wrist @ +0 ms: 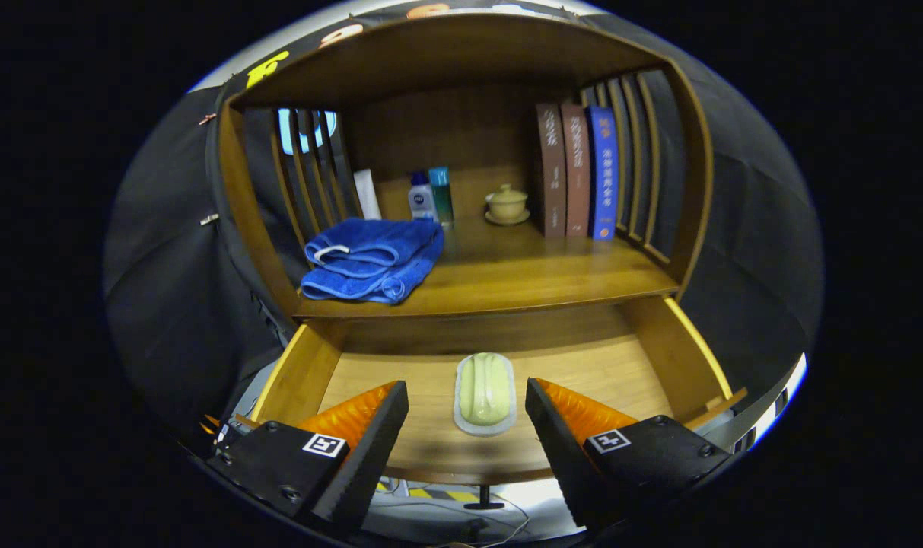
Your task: Pull open the drawer, take out the items inside it, and place them on the countertop above the cabinet.
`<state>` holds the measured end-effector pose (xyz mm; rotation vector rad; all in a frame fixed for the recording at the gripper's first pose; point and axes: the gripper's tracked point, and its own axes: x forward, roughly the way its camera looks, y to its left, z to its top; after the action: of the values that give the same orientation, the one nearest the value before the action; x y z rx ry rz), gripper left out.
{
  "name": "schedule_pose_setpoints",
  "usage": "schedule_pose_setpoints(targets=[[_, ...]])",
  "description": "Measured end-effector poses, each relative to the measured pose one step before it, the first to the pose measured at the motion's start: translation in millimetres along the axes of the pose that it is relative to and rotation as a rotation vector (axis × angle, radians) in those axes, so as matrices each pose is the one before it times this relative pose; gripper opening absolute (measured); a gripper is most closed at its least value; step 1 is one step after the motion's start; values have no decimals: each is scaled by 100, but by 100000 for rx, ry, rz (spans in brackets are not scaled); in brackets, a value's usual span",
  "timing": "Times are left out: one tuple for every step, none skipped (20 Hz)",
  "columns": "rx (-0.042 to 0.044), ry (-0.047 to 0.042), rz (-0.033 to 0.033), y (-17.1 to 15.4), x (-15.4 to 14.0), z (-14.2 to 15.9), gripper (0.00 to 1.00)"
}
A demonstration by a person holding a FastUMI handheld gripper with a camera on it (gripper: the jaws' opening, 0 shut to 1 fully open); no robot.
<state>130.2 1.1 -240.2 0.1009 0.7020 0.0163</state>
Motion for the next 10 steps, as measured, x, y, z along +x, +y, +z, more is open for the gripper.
schedule_pose_setpoints(targets=[[-784,4489,49,62,1197,-146,99],[-1098,3987,-990,-123,1185,-60,99],[-772,3919,-677,-80,1132,-42,99],[-242,4032,-81,173,1160,-169,99],[-186,4233,-279,-42,909,-205,99],[424,3203,-279,-151,970,-140,98],[525,3014,-1016,-312,775,95,98],[-59,3515,-784,-248,670,-330,96],[-103,3269,-838,-255,652,-178,94],[538,3014,-610,-271,707,-240,93]])
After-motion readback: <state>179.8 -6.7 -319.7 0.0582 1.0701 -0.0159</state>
